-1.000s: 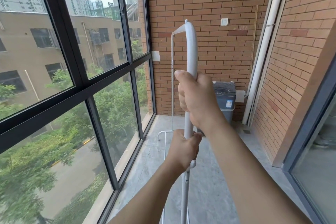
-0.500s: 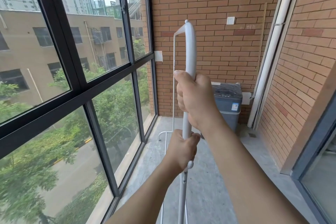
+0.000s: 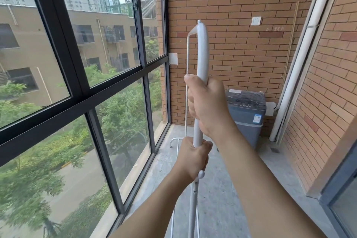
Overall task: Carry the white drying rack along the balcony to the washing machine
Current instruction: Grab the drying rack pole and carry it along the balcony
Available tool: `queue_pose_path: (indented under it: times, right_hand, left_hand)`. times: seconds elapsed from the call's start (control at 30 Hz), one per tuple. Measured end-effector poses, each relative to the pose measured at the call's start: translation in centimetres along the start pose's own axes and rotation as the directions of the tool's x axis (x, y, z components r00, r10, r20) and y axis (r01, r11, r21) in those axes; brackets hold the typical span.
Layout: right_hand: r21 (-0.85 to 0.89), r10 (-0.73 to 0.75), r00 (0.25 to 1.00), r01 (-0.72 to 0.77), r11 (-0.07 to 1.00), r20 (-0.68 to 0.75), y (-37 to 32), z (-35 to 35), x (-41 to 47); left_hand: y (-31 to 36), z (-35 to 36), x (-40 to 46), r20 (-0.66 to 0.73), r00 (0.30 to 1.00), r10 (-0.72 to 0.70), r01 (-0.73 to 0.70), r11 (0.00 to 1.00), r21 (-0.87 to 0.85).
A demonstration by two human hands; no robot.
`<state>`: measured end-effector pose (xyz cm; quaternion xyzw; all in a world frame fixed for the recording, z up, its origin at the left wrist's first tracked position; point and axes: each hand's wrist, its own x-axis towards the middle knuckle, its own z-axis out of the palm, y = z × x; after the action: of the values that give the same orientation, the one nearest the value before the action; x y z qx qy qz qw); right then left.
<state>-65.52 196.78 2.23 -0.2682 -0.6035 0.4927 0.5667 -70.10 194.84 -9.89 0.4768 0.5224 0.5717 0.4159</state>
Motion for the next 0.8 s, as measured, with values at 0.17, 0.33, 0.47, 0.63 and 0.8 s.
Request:
queue_pose_path:
  times: [0.17,0.33,0.47,0.63,0.8]
  right_hand:
    - [-0.01,-0.005,1.0,0.005,1.0,-0.01,1.1,1.4,2.9]
    - [-0.012,-0.018,0.999,0.018,1.0,-0.047,2.7,3.4,5.4]
    - [-0.015,-0.022,0.998,0.021,1.0,-0.063,3.7,4.7,6.6]
    - [-0.042,-0.02,0.997,0.017,0.999,-0.078,4.6,6.0,8.4]
    - [-0.057,-0.044,0.995,0.039,0.998,-0.091,6.7,7.1,10.4]
  left_hand:
    - [-0.1,-1.6,3.1,0.018,1.0,0.01,-0.01,1.0,-0.007]
    - [-0.9,-4.0,6.1,0.052,0.999,-0.008,0.01,1.0,-0.024]
    - [-1.1,-5.4,7.5,0.058,0.998,-0.016,0.017,1.0,-0.015]
    - [-1.4,-7.2,9.6,0.072,0.997,-0.012,0.011,1.0,0.004]
    - [-2.0,-8.4,11.6,0.069,0.997,-0.019,0.019,1.0,0.004]
